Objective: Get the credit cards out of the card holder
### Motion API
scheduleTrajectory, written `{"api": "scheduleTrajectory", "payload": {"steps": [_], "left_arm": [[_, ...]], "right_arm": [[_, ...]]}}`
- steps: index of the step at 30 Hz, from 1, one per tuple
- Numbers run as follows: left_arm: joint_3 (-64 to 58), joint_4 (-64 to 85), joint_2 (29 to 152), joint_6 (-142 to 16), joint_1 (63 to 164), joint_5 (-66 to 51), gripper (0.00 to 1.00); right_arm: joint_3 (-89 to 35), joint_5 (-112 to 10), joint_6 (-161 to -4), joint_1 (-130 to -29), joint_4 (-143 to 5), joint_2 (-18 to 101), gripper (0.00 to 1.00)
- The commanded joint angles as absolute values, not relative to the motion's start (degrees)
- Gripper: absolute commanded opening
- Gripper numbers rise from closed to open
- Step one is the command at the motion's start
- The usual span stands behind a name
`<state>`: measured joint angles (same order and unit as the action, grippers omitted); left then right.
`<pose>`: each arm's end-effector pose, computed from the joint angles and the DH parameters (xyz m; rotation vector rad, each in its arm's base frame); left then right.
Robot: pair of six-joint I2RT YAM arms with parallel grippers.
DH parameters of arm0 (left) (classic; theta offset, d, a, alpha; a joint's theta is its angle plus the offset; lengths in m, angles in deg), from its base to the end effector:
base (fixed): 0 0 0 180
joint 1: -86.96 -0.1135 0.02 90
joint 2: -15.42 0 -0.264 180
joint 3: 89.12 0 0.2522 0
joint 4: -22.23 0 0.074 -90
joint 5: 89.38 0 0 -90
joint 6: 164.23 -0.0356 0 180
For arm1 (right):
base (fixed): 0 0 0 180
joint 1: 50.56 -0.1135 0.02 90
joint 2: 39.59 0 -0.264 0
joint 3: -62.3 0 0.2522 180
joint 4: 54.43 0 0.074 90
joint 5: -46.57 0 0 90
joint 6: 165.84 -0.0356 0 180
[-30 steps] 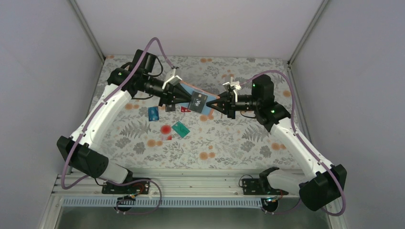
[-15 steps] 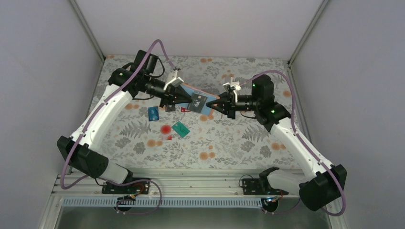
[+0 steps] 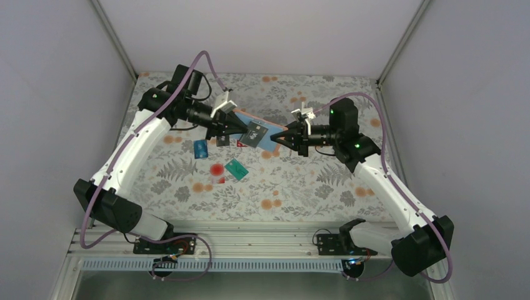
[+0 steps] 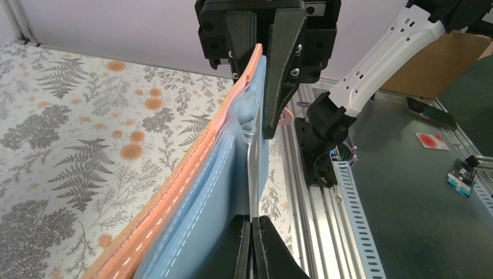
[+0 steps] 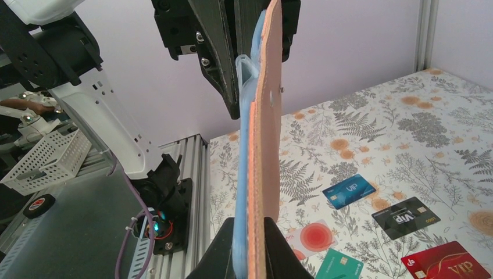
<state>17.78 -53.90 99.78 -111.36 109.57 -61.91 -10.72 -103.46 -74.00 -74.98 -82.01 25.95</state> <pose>0.2469 -0.1371 0.4001 1.4274 1.6326 -1.1925 0.2121 0.1302 0.3551 -1.1106 1.5793 1.2592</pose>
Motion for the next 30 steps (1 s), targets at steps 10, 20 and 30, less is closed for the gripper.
{"api": "scheduleTrajectory", "payload": {"steps": [10,20,30], "left_arm": [[18.39,-51.49,100.36,-110.72,109.45,-60.63,0.13],[16.84,-49.29,99.85,-108.69,112.96,-57.87,0.23],[15.95,-51.04,99.91,-110.67,115.32,-57.93,0.2]], "right_arm": [[-12.8,-105.27,-72.73,-74.46,-82.95,24.92,0.04],[-12.98,-105.46,-72.68,-74.38,-83.02,25.18,0.04],[-12.89,-105.48,-72.64,-74.38,-83.14,25.01,0.04]]}}
